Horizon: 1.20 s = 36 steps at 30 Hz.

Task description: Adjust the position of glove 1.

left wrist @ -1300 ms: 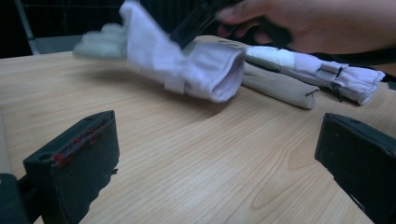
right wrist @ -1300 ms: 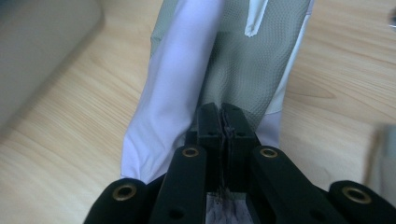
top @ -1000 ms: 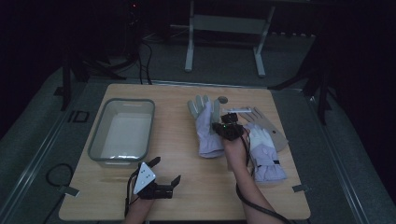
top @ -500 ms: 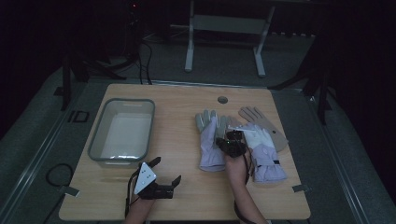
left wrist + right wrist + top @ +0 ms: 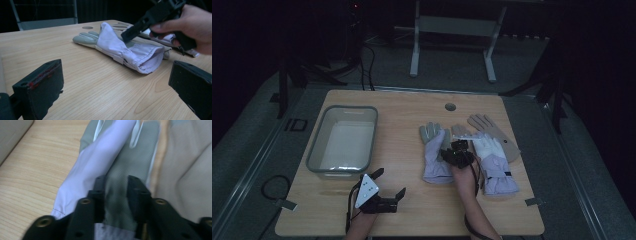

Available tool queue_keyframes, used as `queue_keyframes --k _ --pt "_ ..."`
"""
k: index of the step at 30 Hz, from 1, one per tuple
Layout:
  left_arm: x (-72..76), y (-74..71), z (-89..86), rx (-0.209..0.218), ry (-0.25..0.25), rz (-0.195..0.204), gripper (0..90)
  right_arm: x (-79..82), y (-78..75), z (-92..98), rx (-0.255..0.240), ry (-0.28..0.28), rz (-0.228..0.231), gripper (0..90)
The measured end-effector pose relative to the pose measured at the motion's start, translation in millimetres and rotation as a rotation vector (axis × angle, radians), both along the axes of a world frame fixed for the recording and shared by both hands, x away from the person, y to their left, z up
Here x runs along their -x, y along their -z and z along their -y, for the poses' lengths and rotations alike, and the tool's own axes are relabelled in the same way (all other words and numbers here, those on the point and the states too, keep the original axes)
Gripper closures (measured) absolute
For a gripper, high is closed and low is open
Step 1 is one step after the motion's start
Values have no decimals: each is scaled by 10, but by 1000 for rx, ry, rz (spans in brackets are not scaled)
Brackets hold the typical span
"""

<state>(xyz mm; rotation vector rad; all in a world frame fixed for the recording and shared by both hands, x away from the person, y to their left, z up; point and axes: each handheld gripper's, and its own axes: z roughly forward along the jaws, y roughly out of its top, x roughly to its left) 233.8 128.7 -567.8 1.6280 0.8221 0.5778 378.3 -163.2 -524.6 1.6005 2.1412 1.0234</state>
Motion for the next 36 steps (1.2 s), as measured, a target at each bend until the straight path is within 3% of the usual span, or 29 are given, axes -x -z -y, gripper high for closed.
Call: queue_keyframes --k 3,9,17,27,32,34,36 --pt "1 0 3 0 -1 0 0 -18 -127 84 31 -23 28 623" --pt "2 0 5 0 0 1 0 -80 -393 288 51 -86 40 577" --pt "-3 -2 5 -7 -3 -3 0 -86 -596 513 92 -128 50 545" --pt "-12 0 -17 -5 -7 0 0 -8 -633 800 169 -172 51 563" --pt "1 -2 11 -27 3 16 0 89 -616 1056 160 -229 57 555" --pt "-1 -1 19 -24 3 15 0 128 -593 1172 181 -252 67 568" --pt "-1 -1 26 -24 0 17 0 155 -549 1290 209 -253 41 583"
